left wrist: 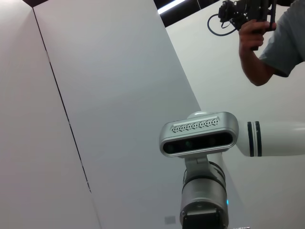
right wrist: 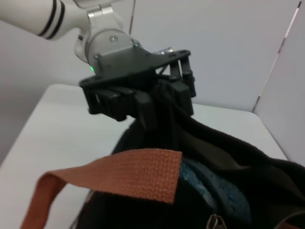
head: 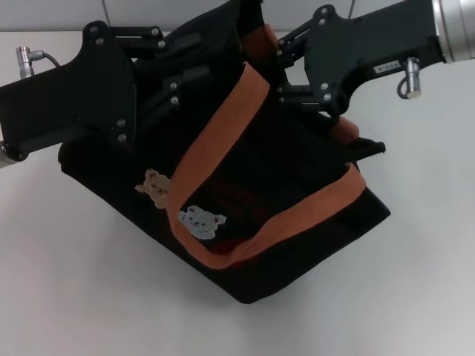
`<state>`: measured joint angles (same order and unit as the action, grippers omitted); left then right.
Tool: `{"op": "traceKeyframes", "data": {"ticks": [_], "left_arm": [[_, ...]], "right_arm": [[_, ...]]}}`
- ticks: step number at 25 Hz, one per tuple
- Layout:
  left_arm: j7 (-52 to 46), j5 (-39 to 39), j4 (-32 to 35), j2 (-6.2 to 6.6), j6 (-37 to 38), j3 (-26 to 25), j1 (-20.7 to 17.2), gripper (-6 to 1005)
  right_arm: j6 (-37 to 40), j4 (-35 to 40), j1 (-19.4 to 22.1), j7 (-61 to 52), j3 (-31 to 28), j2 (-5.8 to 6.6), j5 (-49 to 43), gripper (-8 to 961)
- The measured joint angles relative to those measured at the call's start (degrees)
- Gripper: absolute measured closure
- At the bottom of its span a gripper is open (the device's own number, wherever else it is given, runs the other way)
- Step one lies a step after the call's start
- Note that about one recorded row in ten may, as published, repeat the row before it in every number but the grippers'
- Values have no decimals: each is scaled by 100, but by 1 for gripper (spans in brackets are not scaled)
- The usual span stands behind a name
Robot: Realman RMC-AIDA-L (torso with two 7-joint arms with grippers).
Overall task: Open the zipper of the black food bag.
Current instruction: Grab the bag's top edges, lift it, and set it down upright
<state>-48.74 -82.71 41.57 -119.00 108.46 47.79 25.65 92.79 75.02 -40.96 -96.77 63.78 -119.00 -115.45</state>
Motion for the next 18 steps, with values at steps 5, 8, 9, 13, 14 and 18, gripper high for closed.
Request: {"op": "traceKeyframes", "data": {"ticks": [5, 8, 9, 13, 14, 18], "left_arm": [[10, 16, 2, 0, 29, 2, 18, 873], [12, 16, 2, 0, 29, 2, 37, 879], [13, 15, 2, 0, 29, 3, 44, 881], [13, 12, 2, 0, 30, 2, 61, 906], [14, 12, 1, 0, 33, 2, 58, 925], [60, 139, -12, 10, 92, 2, -43, 1000]], "right_arm": [[-320, -2, -6, 6, 210, -13, -50, 665], [-501, 52, 40, 42, 356, -33, -31, 668], [-566, 68, 51, 47, 419, -38, -30, 670], [-623, 85, 67, 48, 480, -42, -44, 674], [-625, 103, 86, 48, 472, -43, -37, 675], [-647, 175, 240, 42, 412, -50, 76, 827]]}}
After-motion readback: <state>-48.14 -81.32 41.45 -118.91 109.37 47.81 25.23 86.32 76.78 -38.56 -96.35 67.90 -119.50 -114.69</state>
